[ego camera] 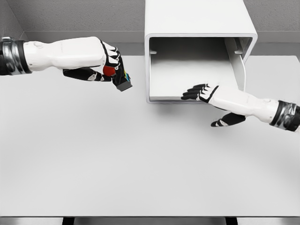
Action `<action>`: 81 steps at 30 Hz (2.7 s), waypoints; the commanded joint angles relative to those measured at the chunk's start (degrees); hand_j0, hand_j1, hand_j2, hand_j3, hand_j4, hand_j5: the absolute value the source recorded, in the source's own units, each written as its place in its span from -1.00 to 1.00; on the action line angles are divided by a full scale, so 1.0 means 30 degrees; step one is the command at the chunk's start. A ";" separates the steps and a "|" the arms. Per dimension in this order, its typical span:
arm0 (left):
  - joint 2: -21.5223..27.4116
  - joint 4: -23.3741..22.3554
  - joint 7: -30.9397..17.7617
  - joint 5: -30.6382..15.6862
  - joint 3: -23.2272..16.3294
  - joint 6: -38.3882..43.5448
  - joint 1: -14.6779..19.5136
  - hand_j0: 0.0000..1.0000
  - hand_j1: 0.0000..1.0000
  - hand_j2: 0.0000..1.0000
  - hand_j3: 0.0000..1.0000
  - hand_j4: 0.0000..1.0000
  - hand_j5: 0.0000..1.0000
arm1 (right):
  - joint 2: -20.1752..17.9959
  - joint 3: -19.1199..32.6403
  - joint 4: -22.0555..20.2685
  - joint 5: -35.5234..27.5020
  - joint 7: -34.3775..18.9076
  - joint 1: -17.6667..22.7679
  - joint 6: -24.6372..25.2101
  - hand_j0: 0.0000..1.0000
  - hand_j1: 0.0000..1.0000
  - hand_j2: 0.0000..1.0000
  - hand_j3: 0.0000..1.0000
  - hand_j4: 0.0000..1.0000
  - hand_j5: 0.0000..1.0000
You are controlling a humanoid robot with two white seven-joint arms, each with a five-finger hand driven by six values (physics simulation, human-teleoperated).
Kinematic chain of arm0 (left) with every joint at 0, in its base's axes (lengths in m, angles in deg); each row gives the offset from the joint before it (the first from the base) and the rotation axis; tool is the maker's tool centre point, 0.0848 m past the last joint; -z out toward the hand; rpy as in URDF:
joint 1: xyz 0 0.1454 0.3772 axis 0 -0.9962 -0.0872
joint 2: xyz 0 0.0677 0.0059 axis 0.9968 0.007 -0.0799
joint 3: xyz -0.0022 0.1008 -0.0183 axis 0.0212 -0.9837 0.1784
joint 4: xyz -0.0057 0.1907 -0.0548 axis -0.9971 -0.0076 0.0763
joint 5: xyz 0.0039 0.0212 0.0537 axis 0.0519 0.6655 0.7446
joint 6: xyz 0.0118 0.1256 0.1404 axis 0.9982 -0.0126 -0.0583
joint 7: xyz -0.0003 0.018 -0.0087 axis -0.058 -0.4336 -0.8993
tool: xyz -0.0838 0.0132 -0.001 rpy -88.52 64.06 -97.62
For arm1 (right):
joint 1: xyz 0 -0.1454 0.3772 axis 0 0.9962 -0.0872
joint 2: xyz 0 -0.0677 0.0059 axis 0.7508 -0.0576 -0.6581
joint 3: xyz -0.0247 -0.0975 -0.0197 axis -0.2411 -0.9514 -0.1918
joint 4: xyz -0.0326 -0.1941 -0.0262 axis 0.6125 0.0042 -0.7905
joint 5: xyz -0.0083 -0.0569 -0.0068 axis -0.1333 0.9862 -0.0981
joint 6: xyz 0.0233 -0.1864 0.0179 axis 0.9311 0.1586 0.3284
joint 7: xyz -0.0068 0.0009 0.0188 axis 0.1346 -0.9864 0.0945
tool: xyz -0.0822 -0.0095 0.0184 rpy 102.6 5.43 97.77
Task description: Slide open multi-storey tabletop storage cabinets and put open load switch and slide close multi-storey tabletop storage cabinets
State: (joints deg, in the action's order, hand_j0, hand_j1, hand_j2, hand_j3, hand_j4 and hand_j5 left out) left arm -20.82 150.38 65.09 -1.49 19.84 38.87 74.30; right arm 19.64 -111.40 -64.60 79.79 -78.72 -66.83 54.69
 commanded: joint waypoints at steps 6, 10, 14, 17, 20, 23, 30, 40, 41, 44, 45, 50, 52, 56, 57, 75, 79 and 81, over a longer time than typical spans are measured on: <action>-0.0053 -0.0031 0.0011 -0.0100 0.0027 0.0031 0.0029 -0.20 -0.20 -0.20 -0.20 -0.20 -0.20 | -0.0642 0.0053 -0.0364 -0.0009 0.0005 0.0615 0.0030 1.00 1.00 1.00 1.00 1.00 1.00; -0.0053 -0.0002 0.0011 -0.0100 0.0027 0.0031 0.0058 -0.20 -0.20 -0.20 -0.20 -0.20 -0.20 | -0.1726 0.0258 -0.1272 -0.0009 0.0269 0.1055 0.0030 1.00 1.00 1.00 1.00 1.00 1.00; -0.0053 -0.0002 0.0011 -0.0100 0.0027 0.0031 0.0087 -0.20 -0.20 -0.20 -0.20 -0.20 -0.20 | -0.2049 0.0609 -0.1448 -0.0009 0.0357 0.1465 0.0030 1.00 1.00 1.00 1.00 1.00 1.00; -0.0082 -0.0002 0.0011 -0.0100 0.0027 0.0031 0.0351 -0.20 -0.20 -0.20 -0.20 -0.20 -0.20 | -0.2049 0.0902 -0.1507 -0.0009 0.0357 0.1582 0.0030 1.00 1.00 1.00 1.00 1.00 1.00; -0.0375 -0.0060 0.0011 -0.0070 0.0027 0.0031 0.0615 -0.20 -0.20 -0.20 -0.20 -0.20 -0.20 | -0.2078 0.1429 -0.1507 -0.0009 0.0386 0.1582 0.0030 1.00 1.00 1.00 1.00 1.00 1.00; -0.0873 -0.0178 -0.0018 -0.0041 0.0027 0.0031 0.0908 -0.20 -0.20 -0.20 -0.20 -0.20 -0.20 | -0.2049 0.2484 -0.1536 -0.0126 0.0971 0.1553 0.0030 1.00 1.00 1.00 1.00 1.00 1.00; -0.2162 -0.0705 -0.0077 0.0135 0.0027 0.0031 0.1289 -0.20 -0.20 -0.20 -0.20 -0.20 -0.20 | -0.2605 0.3597 -0.1712 -0.0888 0.1089 0.1611 0.0030 1.00 1.00 1.00 1.00 1.00 1.00; -0.4242 -0.1877 -0.0106 0.0867 -0.0266 0.0031 0.1757 -0.20 -0.20 -0.20 -0.20 -0.20 -0.20 | -0.2547 0.3656 -0.1741 -0.0888 0.1089 0.2110 0.0030 1.00 1.00 1.00 1.00 1.00 1.00; -0.4564 -0.2052 -0.0106 0.1130 -0.0237 0.0031 0.1757 -0.20 -0.20 -0.20 -0.20 -0.20 -0.20 | -0.2518 0.3685 -0.1741 -0.0888 0.1089 0.2110 0.0030 1.00 1.00 1.00 1.00 1.00 1.00; -0.5414 -0.2726 -0.0106 0.1541 -0.0266 0.0031 0.1757 -0.20 -0.20 -0.20 -0.20 -0.20 -0.20 | -0.2400 0.3656 -0.1741 -0.0888 0.1089 0.2110 0.0030 1.00 1.00 1.00 1.00 1.00 1.00; -0.5502 -0.2756 -0.0106 0.1775 -0.0266 0.0031 0.1758 -0.19 -0.19 -0.19 -0.19 -0.19 -0.19 | -0.2371 0.3656 -0.1741 -0.0888 0.1089 0.2110 0.0030 1.00 1.00 1.00 1.00 1.00 1.00; -0.6498 -0.3605 -0.0077 0.2508 -0.0295 0.0031 0.1757 -0.18 -0.18 -0.18 -0.18 -0.18 -0.18 | -0.2430 0.3685 -0.1741 -0.0888 0.1089 0.2110 0.0030 1.00 1.00 1.00 1.00 1.00 1.00; -0.6644 -0.3722 -0.0077 0.2625 -0.0295 0.0031 0.1787 -0.18 -0.18 -0.18 -0.18 -0.18 -0.18 | -0.2371 0.3685 -0.1741 -0.0888 0.1089 0.2110 0.0030 1.00 1.00 1.00 1.00 1.00 1.00; -0.7230 -0.4484 -0.0048 0.2976 -0.0998 0.0031 0.2109 -0.18 -0.18 -0.18 -0.18 -0.18 -0.18 | -0.2342 0.3685 -0.1741 -0.0888 0.1089 0.2110 0.0030 1.00 1.00 1.00 1.00 1.00 1.00; -0.7523 -0.4748 -0.0048 0.3123 -0.0998 0.0031 0.2109 -0.18 -0.18 -0.18 -0.18 -0.18 -0.18 | -0.2313 0.3685 -0.1741 -0.0888 0.1089 0.2110 0.0030 1.00 1.00 1.00 1.00 1.00 1.00; -0.8696 -0.6008 -0.0018 0.3269 -0.1994 0.0031 0.2695 0.51 0.51 0.51 0.51 0.51 0.51 | -0.2078 0.3656 -0.1741 -0.0888 0.1060 0.2110 0.0030 1.00 1.00 1.00 1.00 1.00 1.00; -0.8666 -0.5949 0.0011 0.3328 -0.1907 0.0031 0.2695 1.00 1.00 1.00 1.00 1.00 1.00 | -0.2049 0.3656 -0.1741 -0.0888 0.1089 0.2110 0.0030 1.00 1.00 1.00 1.00 1.00 1.00; -0.8520 -0.5715 0.0040 0.3299 -0.1789 0.0031 0.2695 1.00 1.00 1.00 1.00 1.00 1.00 | -0.2049 0.3685 -0.1741 -0.0888 0.1089 0.2110 0.0030 1.00 1.00 1.00 1.00 1.00 1.00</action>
State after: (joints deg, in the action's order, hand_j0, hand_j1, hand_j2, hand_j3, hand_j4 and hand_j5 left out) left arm -46.61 132.89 65.30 8.56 14.25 38.91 82.38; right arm 13.52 -100.41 -69.81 77.55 -75.52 -60.50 54.68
